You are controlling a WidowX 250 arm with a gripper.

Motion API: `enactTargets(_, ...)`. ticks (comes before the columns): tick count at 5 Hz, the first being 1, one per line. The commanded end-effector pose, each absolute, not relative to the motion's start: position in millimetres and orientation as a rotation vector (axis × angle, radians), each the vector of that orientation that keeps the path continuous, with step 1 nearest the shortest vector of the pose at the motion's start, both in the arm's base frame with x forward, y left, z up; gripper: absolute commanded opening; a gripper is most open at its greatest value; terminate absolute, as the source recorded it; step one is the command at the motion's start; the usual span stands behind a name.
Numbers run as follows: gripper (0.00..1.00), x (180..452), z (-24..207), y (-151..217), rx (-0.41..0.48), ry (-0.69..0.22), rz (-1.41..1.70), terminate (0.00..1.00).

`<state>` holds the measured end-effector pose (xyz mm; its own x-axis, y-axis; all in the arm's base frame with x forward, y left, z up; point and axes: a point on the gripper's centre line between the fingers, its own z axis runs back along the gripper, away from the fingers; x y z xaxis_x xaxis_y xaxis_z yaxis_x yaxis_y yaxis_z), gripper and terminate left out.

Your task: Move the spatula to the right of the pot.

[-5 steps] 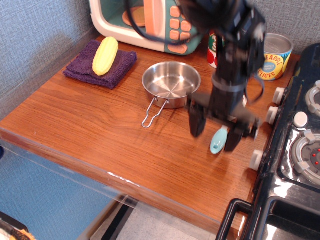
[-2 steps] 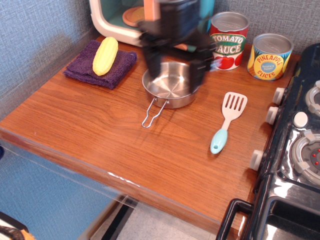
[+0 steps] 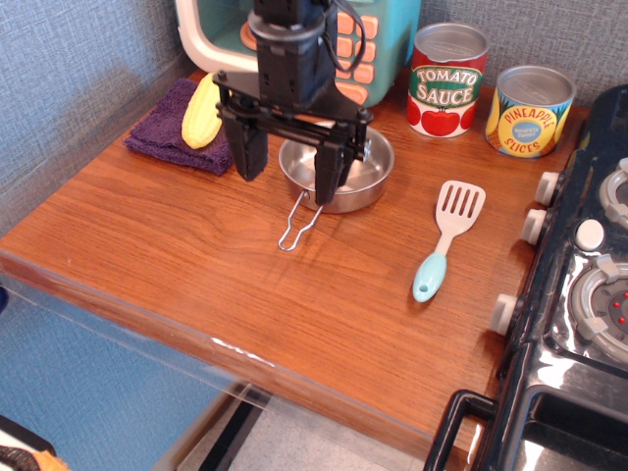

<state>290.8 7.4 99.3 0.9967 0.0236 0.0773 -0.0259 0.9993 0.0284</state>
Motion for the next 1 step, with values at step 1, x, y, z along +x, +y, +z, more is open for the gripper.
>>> enactTargets(1,1.0,292.1,113.8,9.9,0.032,-0.124,0.023,1.0)
